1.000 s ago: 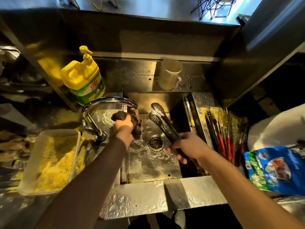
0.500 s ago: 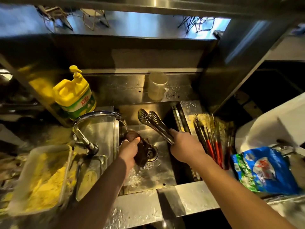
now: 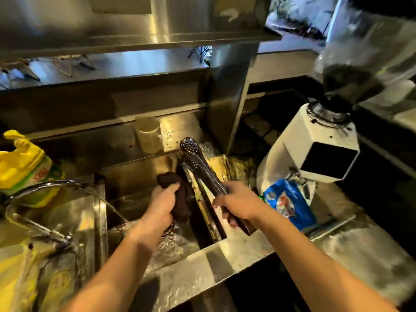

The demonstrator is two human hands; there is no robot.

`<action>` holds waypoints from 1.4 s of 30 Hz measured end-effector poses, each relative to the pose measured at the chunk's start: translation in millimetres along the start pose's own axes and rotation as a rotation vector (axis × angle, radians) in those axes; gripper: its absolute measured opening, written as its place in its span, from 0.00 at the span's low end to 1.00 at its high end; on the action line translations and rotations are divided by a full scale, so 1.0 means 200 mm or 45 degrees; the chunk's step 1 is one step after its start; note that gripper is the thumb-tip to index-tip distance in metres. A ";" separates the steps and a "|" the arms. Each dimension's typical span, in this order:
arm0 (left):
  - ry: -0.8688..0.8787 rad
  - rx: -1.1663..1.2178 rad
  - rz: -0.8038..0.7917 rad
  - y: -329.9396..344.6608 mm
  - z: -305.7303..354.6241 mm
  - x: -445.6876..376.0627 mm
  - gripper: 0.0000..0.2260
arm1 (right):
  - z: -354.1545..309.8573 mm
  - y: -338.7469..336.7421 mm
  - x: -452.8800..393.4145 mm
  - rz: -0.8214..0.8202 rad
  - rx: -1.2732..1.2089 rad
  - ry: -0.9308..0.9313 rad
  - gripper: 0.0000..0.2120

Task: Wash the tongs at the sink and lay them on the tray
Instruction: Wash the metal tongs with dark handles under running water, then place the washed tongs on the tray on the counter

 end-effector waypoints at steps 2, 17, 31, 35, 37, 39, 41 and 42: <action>0.009 -0.034 -0.088 0.17 -0.03 0.07 0.07 | 0.05 -0.13 0.08 0.058 -0.003 -0.019 0.07; 0.035 -0.482 -0.753 1.44 -0.52 0.66 0.03 | 0.51 -1.13 1.01 0.671 -0.139 -0.050 0.07; 0.067 -0.737 -1.310 2.52 -1.07 1.44 0.04 | 0.98 -1.77 1.99 1.321 -0.726 0.075 0.13; 0.035 -0.804 -1.456 2.69 -1.19 1.64 0.05 | 1.05 -1.89 2.25 1.444 -1.075 -0.030 0.17; 0.003 -0.822 -1.501 2.73 -1.25 1.71 0.06 | 1.07 -1.96 2.36 1.513 -1.176 -0.115 0.17; -0.038 -0.853 -1.534 2.77 -1.32 1.79 0.07 | 1.11 -2.05 2.46 1.609 -1.199 -0.103 0.16; -0.068 -0.887 -1.553 2.79 -1.38 1.83 0.07 | 1.17 -2.16 2.54 1.694 -1.192 -0.028 0.16; -0.082 -0.906 -1.556 2.80 -1.40 1.85 0.07 | 1.20 -2.21 2.56 1.726 -1.185 0.006 0.16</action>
Point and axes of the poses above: each hand's wrist, its own x-axis away from the middle knuckle, its own y-axis out of the palm, z = x × y, the point moved 4 cm from there along -x, towards the middle knuckle, and after that the axes turned 4 degrees about -y, right-handed, at the moved point
